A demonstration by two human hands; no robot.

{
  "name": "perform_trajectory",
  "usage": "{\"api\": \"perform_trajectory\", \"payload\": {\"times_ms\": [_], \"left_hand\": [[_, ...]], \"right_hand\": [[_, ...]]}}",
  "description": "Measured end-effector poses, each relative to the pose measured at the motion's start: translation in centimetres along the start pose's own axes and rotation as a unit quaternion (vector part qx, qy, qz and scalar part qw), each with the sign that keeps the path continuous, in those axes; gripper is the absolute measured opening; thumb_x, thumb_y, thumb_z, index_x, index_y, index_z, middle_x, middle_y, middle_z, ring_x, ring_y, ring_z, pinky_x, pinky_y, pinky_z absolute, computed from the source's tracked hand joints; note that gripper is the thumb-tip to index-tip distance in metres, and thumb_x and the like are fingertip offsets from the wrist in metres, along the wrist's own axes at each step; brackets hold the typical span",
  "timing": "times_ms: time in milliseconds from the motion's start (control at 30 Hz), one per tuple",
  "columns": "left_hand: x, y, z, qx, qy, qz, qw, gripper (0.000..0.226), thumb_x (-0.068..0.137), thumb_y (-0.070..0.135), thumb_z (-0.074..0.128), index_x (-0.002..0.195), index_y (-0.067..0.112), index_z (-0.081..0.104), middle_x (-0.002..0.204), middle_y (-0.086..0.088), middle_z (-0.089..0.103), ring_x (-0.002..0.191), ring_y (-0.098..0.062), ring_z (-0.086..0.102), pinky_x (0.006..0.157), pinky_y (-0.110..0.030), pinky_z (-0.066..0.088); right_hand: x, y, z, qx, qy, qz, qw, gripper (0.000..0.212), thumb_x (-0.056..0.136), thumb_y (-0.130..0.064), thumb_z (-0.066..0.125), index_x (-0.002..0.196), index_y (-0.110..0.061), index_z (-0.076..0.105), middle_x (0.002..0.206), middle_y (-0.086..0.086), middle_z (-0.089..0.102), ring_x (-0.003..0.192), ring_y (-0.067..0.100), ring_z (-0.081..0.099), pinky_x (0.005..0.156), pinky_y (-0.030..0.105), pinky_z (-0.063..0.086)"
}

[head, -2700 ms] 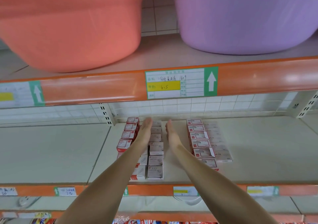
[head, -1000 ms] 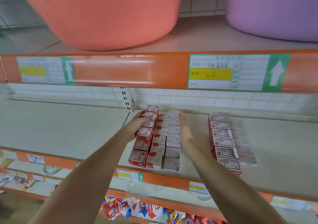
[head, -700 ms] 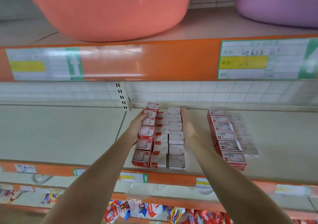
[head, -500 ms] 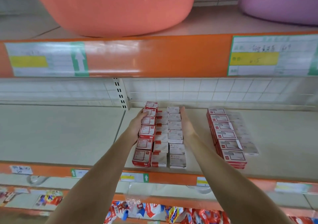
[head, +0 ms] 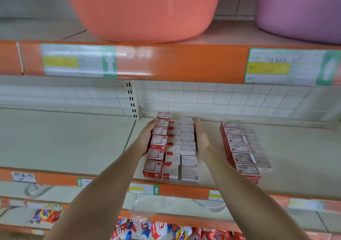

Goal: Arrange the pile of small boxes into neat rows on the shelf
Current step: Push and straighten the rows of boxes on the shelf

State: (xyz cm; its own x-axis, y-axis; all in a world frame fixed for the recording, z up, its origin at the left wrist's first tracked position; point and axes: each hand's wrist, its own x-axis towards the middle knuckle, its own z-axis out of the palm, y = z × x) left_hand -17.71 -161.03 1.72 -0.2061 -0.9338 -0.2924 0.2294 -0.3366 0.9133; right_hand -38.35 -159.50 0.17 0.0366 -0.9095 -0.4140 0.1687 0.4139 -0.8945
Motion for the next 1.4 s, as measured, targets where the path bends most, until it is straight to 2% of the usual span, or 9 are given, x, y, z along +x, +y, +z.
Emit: {"api": "perform_trajectory", "payload": {"times_ms": [167, 267, 333, 433, 600, 867, 1033, 1200, 1400], "left_hand": [[-1.7, -1.8, -1.6, -0.017, -0.025, -0.017, 0.999, 0.056, 0.1, 0.054, 0.041, 0.124, 0.01, 0.066, 0.107, -0.013, 0.072, 0.094, -0.026, 0.07, 0.084, -0.039, 0.054], [-2.6, -3.0, -1.5, -0.034, -0.024, -0.001, 0.999, 0.052, 0.101, 0.052, 0.041, 0.123, 0.011, 0.066, 0.11, -0.013, 0.072, 0.098, -0.028, 0.069, 0.086, -0.041, 0.053], [-2.7, -3.3, -1.0, -0.036, -0.01, 0.025, 0.999, 0.043, 0.101, 0.047, 0.046, 0.119, 0.014, 0.067, 0.106, -0.01, 0.072, 0.094, -0.025, 0.07, 0.086, -0.042, 0.055], [-2.2, -3.5, -0.8, -0.015, 0.014, 0.053, 0.998, 0.042, 0.098, 0.048, 0.052, 0.126, 0.017, 0.062, 0.112, -0.01, 0.07, 0.1, -0.027, 0.069, 0.094, -0.049, 0.053], [-2.0, -3.6, -0.5, 0.019, 0.074, 0.059, 0.995, 0.043, 0.098, 0.048, 0.053, 0.13, 0.02, 0.054, 0.11, -0.004, 0.072, 0.101, -0.024, 0.07, 0.091, -0.045, 0.055], [-1.9, -3.4, -1.1, 0.057, 0.05, 0.047, 0.996, 0.059, 0.088, 0.054, 0.063, 0.131, 0.013, 0.058, 0.114, -0.013, 0.07, 0.099, -0.03, 0.068, 0.095, -0.053, 0.052], [-3.4, -2.8, -0.7, 0.072, 0.052, 0.049, 0.995, 0.037, 0.099, 0.045, 0.052, 0.126, 0.021, 0.059, 0.111, -0.005, 0.073, 0.1, -0.025, 0.071, 0.087, -0.042, 0.057], [-3.3, -3.4, -1.3, 0.083, 0.05, 0.042, 0.994, 0.042, 0.099, 0.05, 0.05, 0.128, 0.022, 0.058, 0.115, -0.006, 0.072, 0.103, -0.026, 0.07, 0.091, -0.046, 0.056], [-4.4, -2.9, -0.5, 0.145, 0.087, 0.034, 0.985, 0.047, 0.1, 0.055, 0.043, 0.133, 0.024, 0.054, 0.113, -0.001, 0.072, 0.098, -0.018, 0.071, 0.08, -0.035, 0.057]], "right_hand": [[-2.4, 1.4, -0.1, 0.022, -0.007, -0.039, 0.999, 0.074, 0.09, -0.076, 0.032, 0.131, -0.02, 0.061, 0.123, 0.006, 0.068, 0.115, 0.026, 0.065, 0.102, 0.047, 0.047], [-1.2, 3.4, -0.3, 0.009, 0.008, -0.034, 0.999, 0.085, 0.074, -0.092, 0.038, 0.142, -0.043, 0.045, 0.148, -0.008, 0.047, 0.139, 0.025, 0.042, 0.112, 0.061, 0.03], [-2.0, 3.3, 0.4, -0.016, 0.02, -0.04, 0.999, 0.096, 0.066, -0.098, 0.034, 0.148, -0.049, 0.03, 0.155, -0.017, 0.03, 0.145, 0.019, 0.026, 0.116, 0.06, 0.018], [-4.1, 2.1, 2.0, -0.024, 0.051, -0.069, 0.996, 0.078, 0.087, -0.08, 0.028, 0.154, -0.041, 0.017, 0.161, -0.012, 0.019, 0.149, 0.022, 0.017, 0.117, 0.055, 0.014], [-4.5, 2.2, 2.2, -0.019, 0.09, -0.091, 0.992, 0.063, 0.096, -0.066, 0.029, 0.152, -0.037, 0.023, 0.158, -0.006, 0.027, 0.146, 0.024, 0.024, 0.115, 0.051, 0.02], [-4.8, 1.6, 2.1, -0.042, 0.078, -0.091, 0.992, 0.056, 0.095, -0.067, 0.033, 0.144, -0.039, 0.032, 0.153, -0.006, 0.034, 0.142, 0.024, 0.03, 0.112, 0.054, 0.024], [-5.3, 1.6, 2.1, -0.021, 0.082, -0.096, 0.992, 0.039, 0.089, -0.071, 0.039, 0.121, -0.047, 0.041, 0.147, -0.005, 0.042, 0.137, 0.024, 0.037, 0.113, 0.056, 0.028], [-5.4, 2.1, 1.9, -0.018, 0.091, -0.102, 0.99, 0.056, 0.095, -0.064, 0.039, 0.143, -0.037, 0.035, 0.146, -0.006, 0.043, 0.134, 0.021, 0.039, 0.111, 0.052, 0.03], [-5.4, 2.1, 1.8, -0.053, 0.087, -0.096, 0.99, 0.055, 0.089, -0.065, 0.053, 0.137, -0.042, 0.043, 0.137, -0.01, 0.049, 0.126, 0.02, 0.045, 0.11, 0.05, 0.035]]}}
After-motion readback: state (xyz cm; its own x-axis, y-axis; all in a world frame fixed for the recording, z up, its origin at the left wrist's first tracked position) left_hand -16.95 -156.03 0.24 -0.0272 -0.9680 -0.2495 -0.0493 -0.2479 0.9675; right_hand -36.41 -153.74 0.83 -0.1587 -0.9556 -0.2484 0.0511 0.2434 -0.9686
